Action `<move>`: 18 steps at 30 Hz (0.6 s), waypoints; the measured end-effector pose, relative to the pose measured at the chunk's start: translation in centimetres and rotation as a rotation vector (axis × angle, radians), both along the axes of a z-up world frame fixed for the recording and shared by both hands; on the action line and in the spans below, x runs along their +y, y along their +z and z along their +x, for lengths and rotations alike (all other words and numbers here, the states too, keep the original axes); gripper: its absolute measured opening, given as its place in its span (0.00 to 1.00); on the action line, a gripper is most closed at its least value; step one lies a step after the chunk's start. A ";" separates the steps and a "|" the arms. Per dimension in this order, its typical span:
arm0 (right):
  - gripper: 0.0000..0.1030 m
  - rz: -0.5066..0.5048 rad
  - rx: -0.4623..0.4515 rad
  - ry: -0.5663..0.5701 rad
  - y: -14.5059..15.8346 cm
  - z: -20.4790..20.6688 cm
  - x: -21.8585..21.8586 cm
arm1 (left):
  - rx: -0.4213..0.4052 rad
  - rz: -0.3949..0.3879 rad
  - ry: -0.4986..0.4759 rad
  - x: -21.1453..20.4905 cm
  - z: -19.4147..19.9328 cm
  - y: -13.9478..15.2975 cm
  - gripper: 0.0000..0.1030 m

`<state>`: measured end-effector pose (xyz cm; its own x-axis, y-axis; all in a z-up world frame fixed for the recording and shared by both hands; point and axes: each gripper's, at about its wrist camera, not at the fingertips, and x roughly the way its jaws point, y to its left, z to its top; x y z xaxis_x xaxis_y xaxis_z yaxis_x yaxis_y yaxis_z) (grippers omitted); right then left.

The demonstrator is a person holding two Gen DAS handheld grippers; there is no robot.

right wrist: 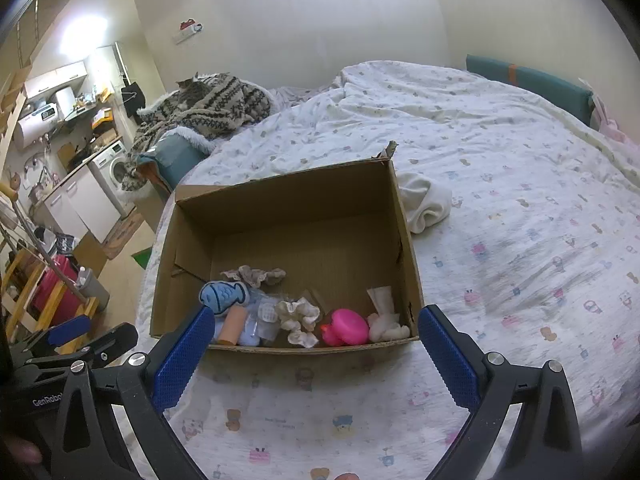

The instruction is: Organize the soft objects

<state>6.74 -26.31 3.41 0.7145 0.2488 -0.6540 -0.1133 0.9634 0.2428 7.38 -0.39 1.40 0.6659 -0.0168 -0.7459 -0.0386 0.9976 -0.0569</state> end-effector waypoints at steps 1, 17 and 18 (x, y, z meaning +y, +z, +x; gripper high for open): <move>1.00 0.001 -0.001 0.000 0.0 0.0 0.0 | 0.001 -0.001 -0.001 0.0 0.0 0.0 1.00; 1.00 0.008 0.007 -0.016 -0.1 -0.2 0.0 | 0.012 -0.013 0.011 0.1 0.2 0.1 1.00; 1.00 0.008 0.006 -0.015 -0.1 -0.2 0.0 | 0.013 -0.015 0.011 0.1 0.2 0.1 1.00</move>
<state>6.54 -26.34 3.33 0.7142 0.2428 -0.6565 -0.0969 0.9632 0.2508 7.59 -0.29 1.53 0.6560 -0.0202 -0.7545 -0.0509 0.9962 -0.0708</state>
